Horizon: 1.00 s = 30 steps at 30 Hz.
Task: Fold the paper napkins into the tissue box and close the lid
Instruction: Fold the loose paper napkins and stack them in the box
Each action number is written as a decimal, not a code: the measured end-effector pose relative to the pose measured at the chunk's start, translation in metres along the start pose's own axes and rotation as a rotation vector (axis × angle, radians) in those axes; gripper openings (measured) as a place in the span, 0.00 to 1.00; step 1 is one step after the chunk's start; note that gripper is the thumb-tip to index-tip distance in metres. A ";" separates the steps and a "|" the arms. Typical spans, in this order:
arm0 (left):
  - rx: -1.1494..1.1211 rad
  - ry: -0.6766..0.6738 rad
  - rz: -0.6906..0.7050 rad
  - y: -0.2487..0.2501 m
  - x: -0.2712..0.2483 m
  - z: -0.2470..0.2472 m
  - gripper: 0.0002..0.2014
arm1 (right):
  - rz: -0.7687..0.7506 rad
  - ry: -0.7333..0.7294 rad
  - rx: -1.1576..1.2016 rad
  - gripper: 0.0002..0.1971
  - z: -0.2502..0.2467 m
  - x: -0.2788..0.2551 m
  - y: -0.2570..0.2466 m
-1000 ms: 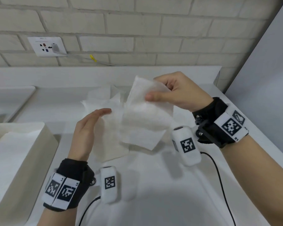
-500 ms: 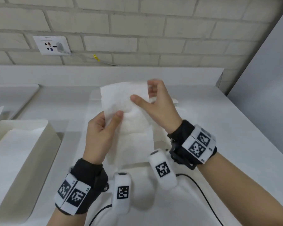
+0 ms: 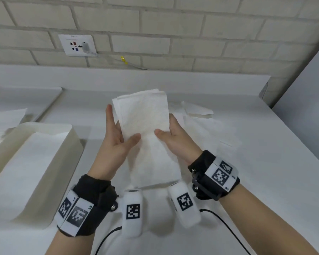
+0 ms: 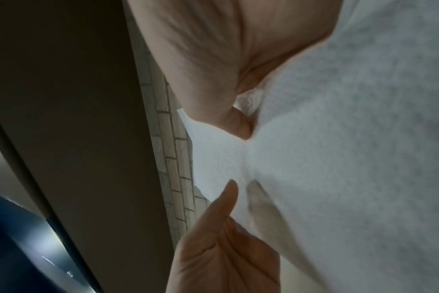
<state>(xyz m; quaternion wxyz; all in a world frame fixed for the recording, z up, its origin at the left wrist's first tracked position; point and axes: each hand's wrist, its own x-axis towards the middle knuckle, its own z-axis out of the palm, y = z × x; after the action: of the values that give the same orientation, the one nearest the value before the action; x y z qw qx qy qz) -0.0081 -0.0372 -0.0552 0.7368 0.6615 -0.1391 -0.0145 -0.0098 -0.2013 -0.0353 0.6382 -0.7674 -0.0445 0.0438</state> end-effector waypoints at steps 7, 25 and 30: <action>0.056 0.111 0.049 0.007 -0.006 -0.012 0.31 | 0.089 -0.174 -0.001 0.30 0.013 0.003 -0.009; 0.252 0.244 0.034 0.014 -0.013 -0.014 0.15 | -0.048 -0.048 0.048 0.07 0.047 0.009 -0.016; 0.226 0.173 -0.113 -0.004 -0.014 -0.018 0.23 | 0.129 -0.133 -0.085 0.16 0.054 0.013 0.005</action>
<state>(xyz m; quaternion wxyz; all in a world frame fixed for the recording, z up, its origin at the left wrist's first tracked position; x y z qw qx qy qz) -0.0166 -0.0173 -0.0636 0.6649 0.7457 -0.0386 0.0170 -0.0037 -0.1477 -0.0497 0.5964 -0.7906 -0.0390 0.1335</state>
